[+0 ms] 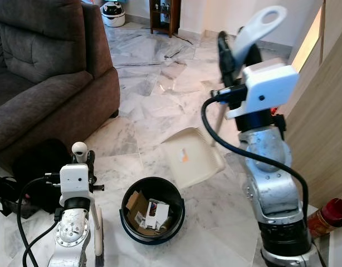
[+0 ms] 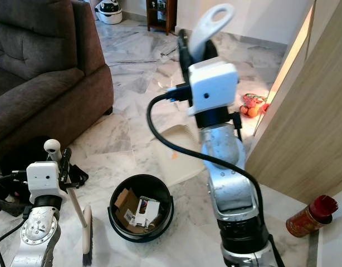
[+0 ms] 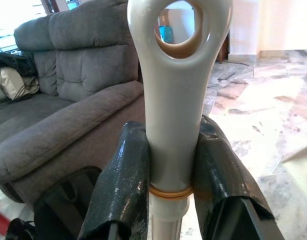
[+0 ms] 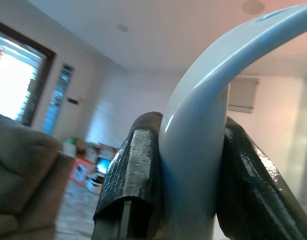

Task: Sweep floor

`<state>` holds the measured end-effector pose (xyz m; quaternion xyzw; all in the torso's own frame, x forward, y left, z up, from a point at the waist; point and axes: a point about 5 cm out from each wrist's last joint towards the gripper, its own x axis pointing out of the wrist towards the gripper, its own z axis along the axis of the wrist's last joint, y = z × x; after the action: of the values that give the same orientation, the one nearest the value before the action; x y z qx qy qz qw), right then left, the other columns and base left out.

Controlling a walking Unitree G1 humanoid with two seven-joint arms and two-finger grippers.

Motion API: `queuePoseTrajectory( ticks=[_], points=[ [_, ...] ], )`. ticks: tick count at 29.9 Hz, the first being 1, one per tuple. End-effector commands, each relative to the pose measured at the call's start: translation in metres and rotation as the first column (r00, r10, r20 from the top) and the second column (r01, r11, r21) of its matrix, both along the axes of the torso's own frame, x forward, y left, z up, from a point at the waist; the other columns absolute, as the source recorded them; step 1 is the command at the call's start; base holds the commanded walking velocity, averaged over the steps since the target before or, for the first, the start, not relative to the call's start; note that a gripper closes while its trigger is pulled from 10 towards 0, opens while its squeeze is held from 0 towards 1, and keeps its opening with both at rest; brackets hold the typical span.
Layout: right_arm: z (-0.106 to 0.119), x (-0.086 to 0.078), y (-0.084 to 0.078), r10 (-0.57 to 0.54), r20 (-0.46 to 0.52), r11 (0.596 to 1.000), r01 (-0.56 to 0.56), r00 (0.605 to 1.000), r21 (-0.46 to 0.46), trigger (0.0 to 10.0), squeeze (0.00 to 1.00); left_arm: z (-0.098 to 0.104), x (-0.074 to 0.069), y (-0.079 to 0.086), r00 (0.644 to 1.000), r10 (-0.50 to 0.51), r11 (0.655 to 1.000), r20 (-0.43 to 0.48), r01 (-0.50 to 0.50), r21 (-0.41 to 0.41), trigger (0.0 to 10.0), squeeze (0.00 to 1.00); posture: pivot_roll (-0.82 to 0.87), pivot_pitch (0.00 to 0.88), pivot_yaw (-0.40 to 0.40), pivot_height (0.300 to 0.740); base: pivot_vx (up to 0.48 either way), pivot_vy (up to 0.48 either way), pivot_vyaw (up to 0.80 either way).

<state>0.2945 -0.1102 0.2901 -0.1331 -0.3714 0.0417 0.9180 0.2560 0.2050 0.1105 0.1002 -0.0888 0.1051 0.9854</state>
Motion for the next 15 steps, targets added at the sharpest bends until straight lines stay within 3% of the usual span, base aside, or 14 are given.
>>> queuePoseTrajectory(
  ticks=[1, 5, 7, 15],
  points=[
    [0.009, -0.002, -0.006, -0.056, 0.071, 0.998, 0.058, 0.996, -0.019, 10.0, 0.0, 0.008, 0.001, -0.002, 0.999, -0.015, 1.0, 0.037, 0.015, 0.014, 10.0, 0.0, 0.13, 0.103, 0.004, 0.74, 0.0, 0.0, 0.0],
    [-0.001, 0.005, -0.018, -0.136, 0.054, 0.989, 0.139, 0.989, -0.045, 10.0, 0.0, 0.008, 0.001, -0.003, 0.999, -0.021, 1.0, 0.037, 0.021, 0.012, 10.0, 0.0, 0.13, 0.109, 0.006, 0.74, 0.0, 0.0, 0.0],
    [-0.018, 0.013, -0.03, -0.21, 0.009, 0.975, 0.21, 0.978, -0.075, 10.0, 0.0, 0.008, 0.0, -0.003, 0.999, -0.025, 1.0, 0.032, 0.025, 0.012, 10.0, 0.0, 0.13, 0.109, 0.006, 0.74, 0.0, 0.0, 0.0],
    [-0.058, 0.025, -0.05, -0.274, -0.158, 0.962, 0.272, 0.948, -0.039, 10.0, 0.0, 0.007, -0.001, -0.003, 0.999, -0.033, 0.999, 0.027, 0.033, 0.012, 10.0, 0.0, 0.13, 0.115, 0.009, 0.74, 0.0, 0.0, 0.0]
  ],
)
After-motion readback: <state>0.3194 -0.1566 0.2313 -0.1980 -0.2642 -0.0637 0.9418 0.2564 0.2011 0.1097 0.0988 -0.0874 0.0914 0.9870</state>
